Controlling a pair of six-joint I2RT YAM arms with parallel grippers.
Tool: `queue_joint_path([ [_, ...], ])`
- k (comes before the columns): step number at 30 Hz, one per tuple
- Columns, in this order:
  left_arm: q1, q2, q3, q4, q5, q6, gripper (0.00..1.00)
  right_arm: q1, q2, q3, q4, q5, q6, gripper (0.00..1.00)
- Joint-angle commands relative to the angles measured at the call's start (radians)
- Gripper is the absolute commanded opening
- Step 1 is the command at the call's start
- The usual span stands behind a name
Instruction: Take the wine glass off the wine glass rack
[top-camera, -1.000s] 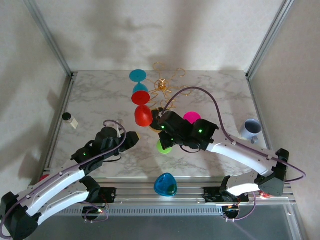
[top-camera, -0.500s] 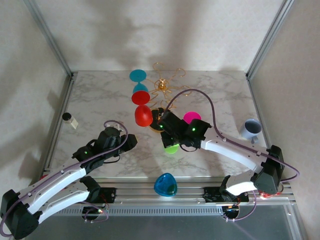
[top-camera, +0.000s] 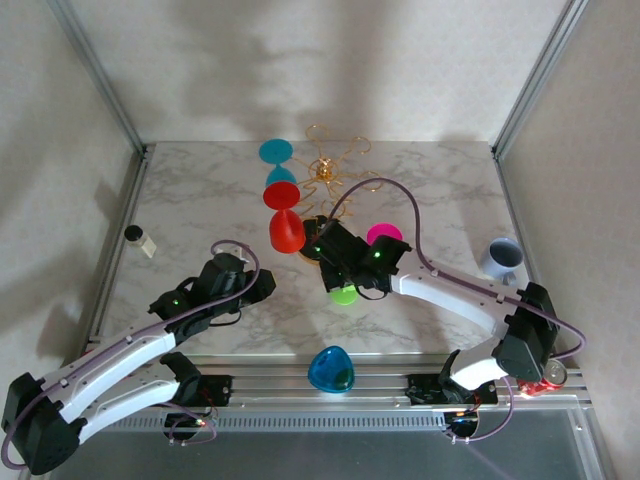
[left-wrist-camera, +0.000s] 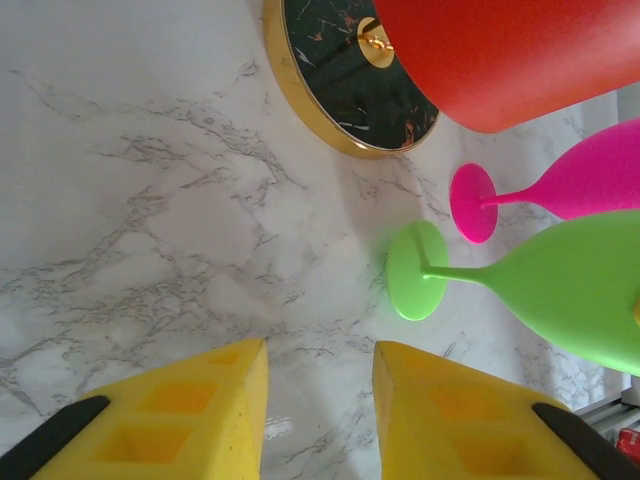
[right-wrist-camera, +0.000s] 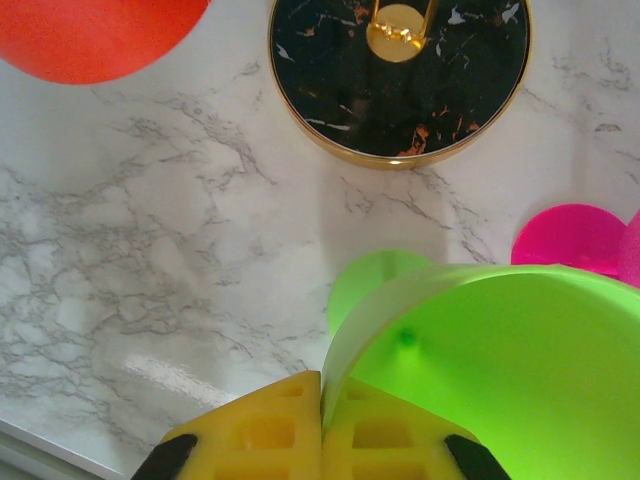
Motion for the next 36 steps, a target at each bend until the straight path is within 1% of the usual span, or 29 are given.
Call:
queue_joint_path([
  [1, 0.007, 0.001, 0.042, -0.012, -0.029, 0.023, 0.34, -0.005, 0.021, 0.022, 0.007, 0.002, -0.016, 0.00],
  [12, 0.007, -0.007, 0.037, -0.013, -0.032, 0.024, 0.34, -0.004, 0.040, 0.025, 0.022, -0.013, -0.016, 0.00],
  [15, 0.007, -0.010, 0.036, -0.012, -0.031, 0.023, 0.34, -0.004, 0.047, 0.029, 0.023, -0.010, -0.017, 0.04],
  [17, 0.007, -0.013, 0.035, -0.012, -0.032, 0.023, 0.34, -0.005, 0.048, 0.030, 0.021, -0.008, -0.018, 0.09],
  [23, 0.006, -0.016, 0.034, -0.010, -0.033, 0.023, 0.34, -0.005, 0.046, 0.040, 0.017, 0.002, -0.018, 0.19],
  [25, 0.007, -0.015, 0.032, -0.008, -0.034, 0.022, 0.34, -0.004, 0.046, 0.044, 0.013, 0.005, -0.021, 0.24],
  [29, 0.007, -0.012, 0.034, -0.003, -0.031, 0.024, 0.34, -0.004, 0.041, 0.050, 0.008, 0.015, -0.020, 0.30],
  [36, 0.007, -0.009, 0.035, 0.006, -0.028, 0.025, 0.34, -0.005, 0.019, 0.074, -0.009, 0.015, -0.024, 0.33],
])
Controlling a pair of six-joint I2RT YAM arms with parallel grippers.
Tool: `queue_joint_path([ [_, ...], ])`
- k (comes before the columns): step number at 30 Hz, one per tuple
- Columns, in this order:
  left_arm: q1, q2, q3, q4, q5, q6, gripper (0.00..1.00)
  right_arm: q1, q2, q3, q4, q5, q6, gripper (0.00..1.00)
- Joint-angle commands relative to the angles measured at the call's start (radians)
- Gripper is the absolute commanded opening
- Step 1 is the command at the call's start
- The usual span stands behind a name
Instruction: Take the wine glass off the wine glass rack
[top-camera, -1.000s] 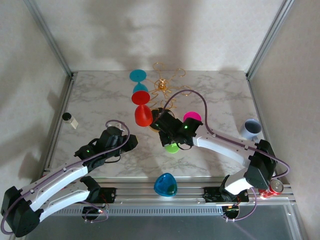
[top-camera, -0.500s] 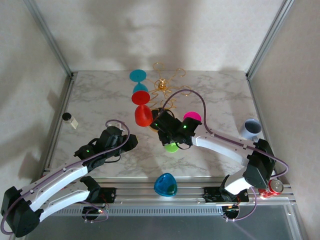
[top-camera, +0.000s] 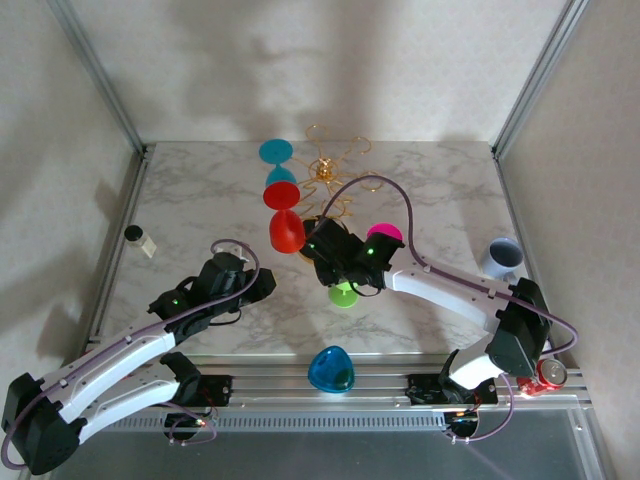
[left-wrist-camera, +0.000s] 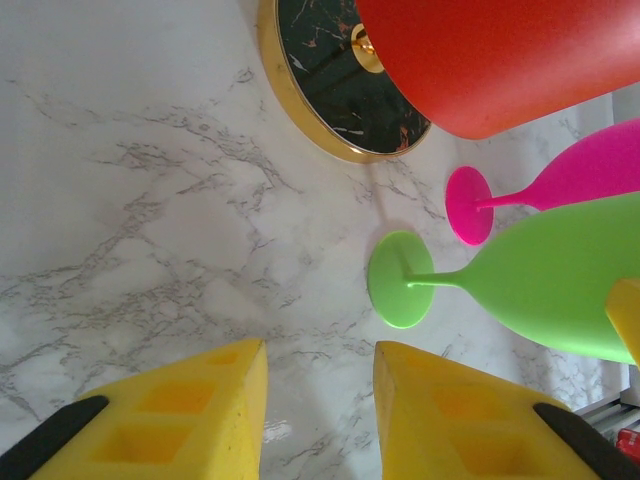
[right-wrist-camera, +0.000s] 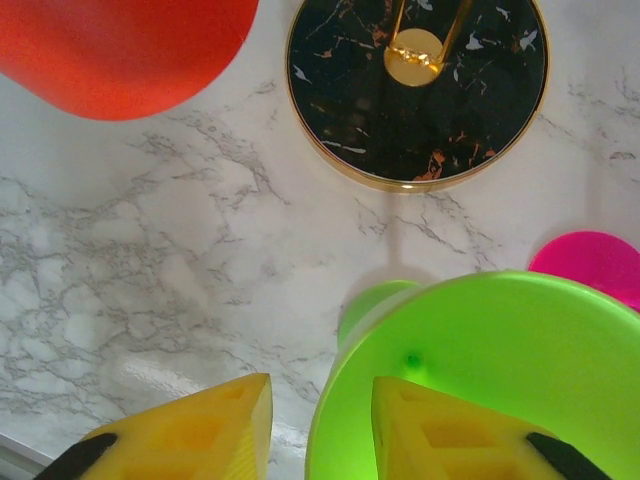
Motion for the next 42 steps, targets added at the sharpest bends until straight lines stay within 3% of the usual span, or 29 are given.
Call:
queue_joint_path([
  [1, 0.007, -0.007, 0.029, 0.006, -0.025, 0.022, 0.34, -0.005, -0.020, 0.037, -0.031, 0.016, 0.000, 0.33],
  [24, 0.007, -0.013, 0.070, 0.014, -0.019, 0.024, 0.34, -0.004, -0.233, 0.066, -0.058, -0.052, 0.032, 0.39],
  [42, 0.007, -0.045, 0.172, -0.039, -0.049, 0.052, 0.38, -0.006, -0.263, 0.207, -0.025, -0.160, 0.024, 0.42],
])
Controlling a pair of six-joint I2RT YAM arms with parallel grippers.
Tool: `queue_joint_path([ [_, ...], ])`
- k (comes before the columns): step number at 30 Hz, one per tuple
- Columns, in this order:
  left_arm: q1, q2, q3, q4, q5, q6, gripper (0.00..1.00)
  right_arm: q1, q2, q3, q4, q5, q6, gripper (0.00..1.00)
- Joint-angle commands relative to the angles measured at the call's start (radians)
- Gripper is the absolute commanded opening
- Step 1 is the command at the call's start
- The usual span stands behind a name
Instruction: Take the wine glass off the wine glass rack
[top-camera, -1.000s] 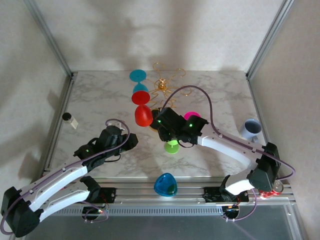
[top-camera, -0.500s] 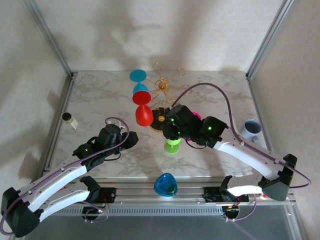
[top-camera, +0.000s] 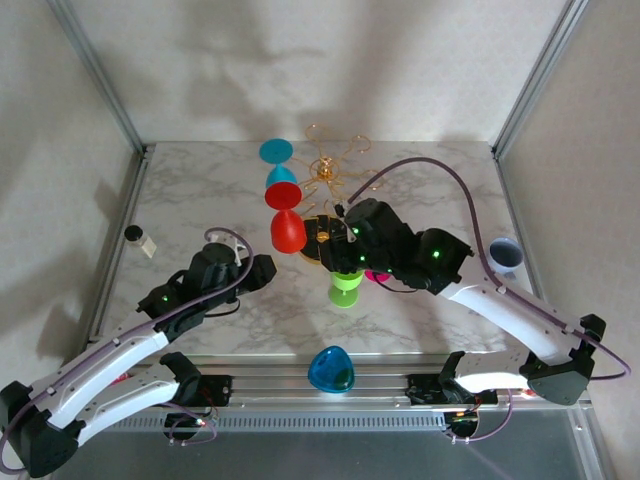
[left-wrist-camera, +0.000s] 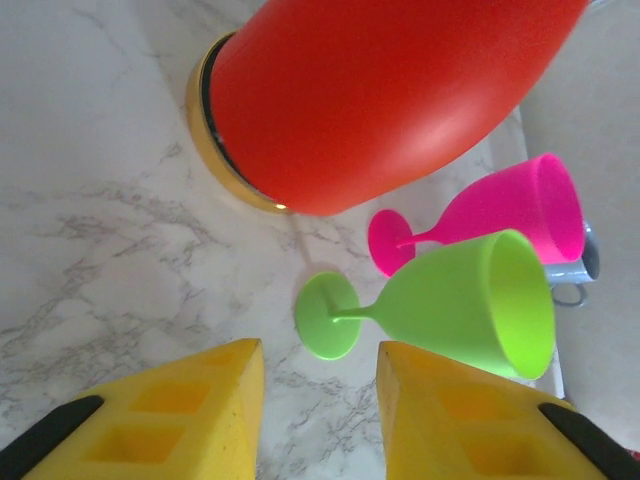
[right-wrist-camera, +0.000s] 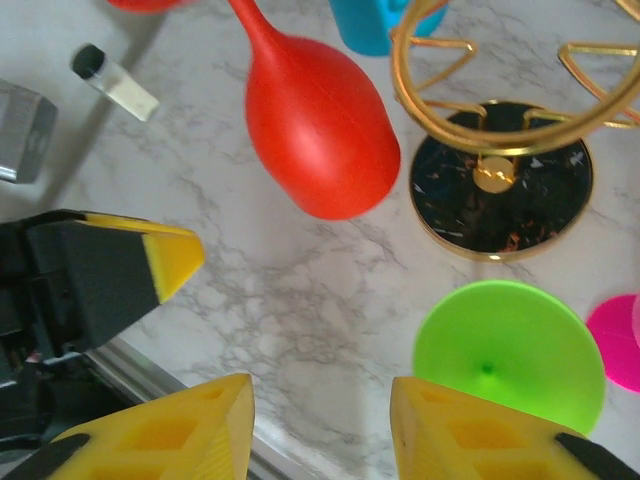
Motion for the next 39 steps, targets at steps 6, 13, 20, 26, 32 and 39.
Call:
queue_joint_path([
  [6, 0.014, -0.006, 0.143, -0.052, -0.049, 0.046, 0.45, -0.031, 0.057, 0.178, 0.041, -0.091, -0.023, 0.46],
  [13, 0.065, 0.039, 0.240, -0.079, 0.000, 0.058, 0.48, -0.160, 0.139, 0.233, 0.138, -0.297, 0.025, 0.47],
  [20, 0.182, 0.046, 0.256, -0.072, 0.073, 0.059, 0.49, -0.230, 0.240, 0.307, 0.144, -0.396, 0.029, 0.52],
  [26, 0.292, 0.068, 0.258, -0.038, 0.175, 0.075, 0.50, -0.248, 0.312, 0.359, 0.133, -0.420, 0.023, 0.52],
  [32, 0.357, 0.090, 0.249, -0.012, 0.236, 0.092, 0.49, -0.251, 0.368, 0.414, 0.096, -0.414, 0.010, 0.51],
  [39, 0.380, 0.095, 0.242, -0.004, 0.255, 0.109, 0.49, -0.251, 0.412, 0.468, 0.034, -0.372, 0.002, 0.49],
])
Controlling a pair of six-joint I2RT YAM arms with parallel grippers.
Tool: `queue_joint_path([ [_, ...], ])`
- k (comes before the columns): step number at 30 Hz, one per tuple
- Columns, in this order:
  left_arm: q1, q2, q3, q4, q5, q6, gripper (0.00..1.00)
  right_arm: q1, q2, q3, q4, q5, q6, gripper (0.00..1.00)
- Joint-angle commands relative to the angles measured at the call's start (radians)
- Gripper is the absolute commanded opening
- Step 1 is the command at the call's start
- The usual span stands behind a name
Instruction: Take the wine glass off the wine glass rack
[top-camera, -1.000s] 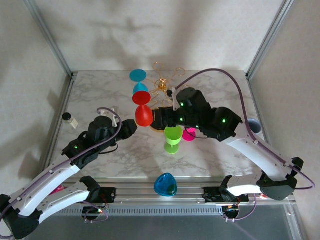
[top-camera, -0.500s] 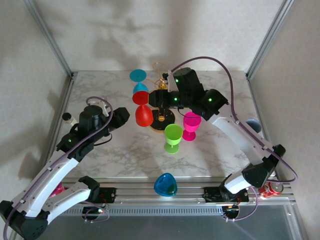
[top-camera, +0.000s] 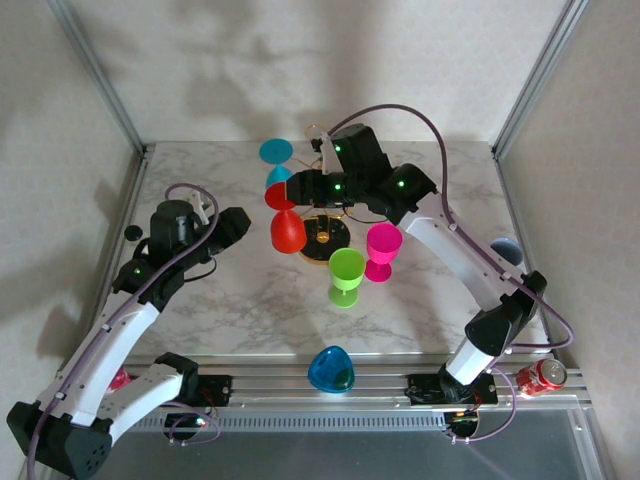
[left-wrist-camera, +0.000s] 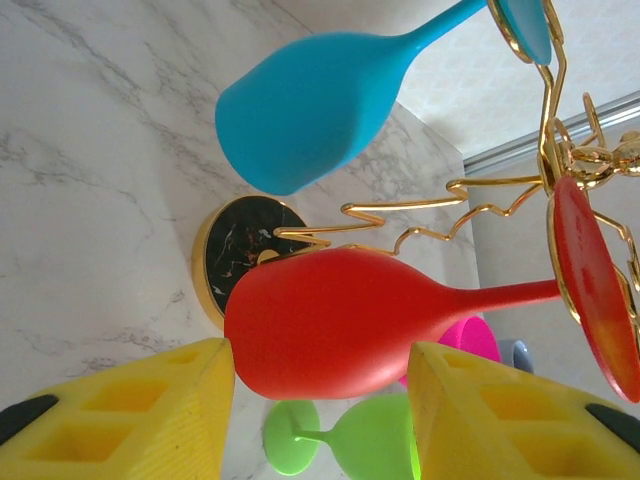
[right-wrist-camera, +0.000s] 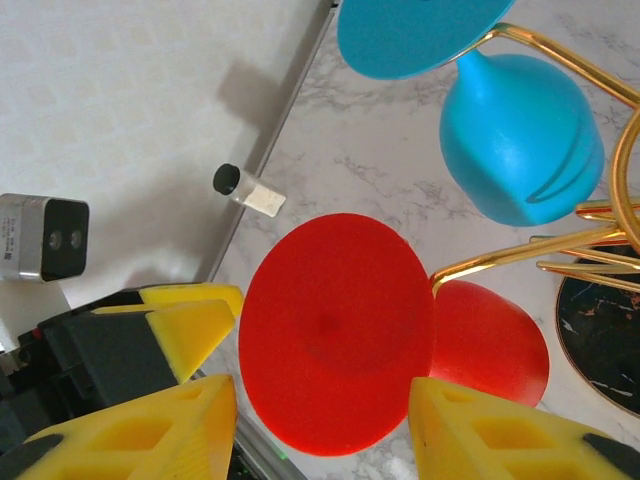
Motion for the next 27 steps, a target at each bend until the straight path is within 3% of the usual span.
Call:
queue_joint_path([
  [1, 0.014, -0.004, 0.015, 0.031, 0.036, 0.028, 0.50, -0.009, 0.017, 0.049, -0.055, 0.025, -0.021, 0.48],
  [27, 0.053, -0.016, -0.014, 0.103, 0.089, 0.013, 0.50, -0.008, 0.108, 0.139, -0.115, 0.017, -0.029, 0.46],
])
